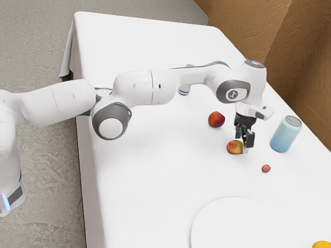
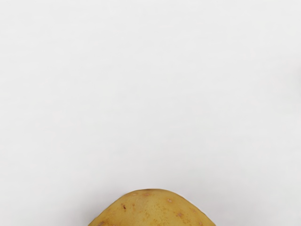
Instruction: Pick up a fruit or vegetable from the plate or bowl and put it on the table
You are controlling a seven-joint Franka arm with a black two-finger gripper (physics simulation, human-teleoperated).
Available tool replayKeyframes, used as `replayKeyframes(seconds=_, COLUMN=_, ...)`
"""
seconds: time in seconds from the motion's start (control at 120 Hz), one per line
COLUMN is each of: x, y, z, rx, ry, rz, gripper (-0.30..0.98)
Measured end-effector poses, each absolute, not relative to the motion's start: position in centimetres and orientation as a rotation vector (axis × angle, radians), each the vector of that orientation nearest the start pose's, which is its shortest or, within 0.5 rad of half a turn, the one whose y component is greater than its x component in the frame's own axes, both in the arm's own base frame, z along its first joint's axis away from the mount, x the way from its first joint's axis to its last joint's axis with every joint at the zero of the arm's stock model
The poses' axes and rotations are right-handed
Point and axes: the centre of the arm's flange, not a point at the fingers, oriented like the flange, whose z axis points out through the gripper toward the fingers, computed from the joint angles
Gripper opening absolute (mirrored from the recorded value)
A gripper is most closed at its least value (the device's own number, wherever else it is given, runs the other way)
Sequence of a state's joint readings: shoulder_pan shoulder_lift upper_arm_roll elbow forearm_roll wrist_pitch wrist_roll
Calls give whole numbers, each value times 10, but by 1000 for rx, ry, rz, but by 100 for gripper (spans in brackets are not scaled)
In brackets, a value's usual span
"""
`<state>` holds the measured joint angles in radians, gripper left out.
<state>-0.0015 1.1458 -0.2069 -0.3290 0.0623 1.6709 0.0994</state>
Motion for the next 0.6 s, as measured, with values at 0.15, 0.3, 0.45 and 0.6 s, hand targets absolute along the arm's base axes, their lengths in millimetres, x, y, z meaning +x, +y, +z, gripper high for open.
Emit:
replayKeyframes(seconds=0.15, x=801, y=-50, z=423, rx=-3243, ry=277, rz=-332, gripper=69)
replayKeyframes(seconds=0.3, x=802, y=-50, z=420, rx=-3246, ry=274, rz=-323, gripper=69)
replayKeyframes(seconds=0.45, x=802, y=-51, z=415, rx=-3250, ry=275, rz=-305, gripper=69)
replayKeyframes(seconds=0.6, x=802, y=-49, z=414, rx=-3251, ry=269, rz=-294, gripper=69)
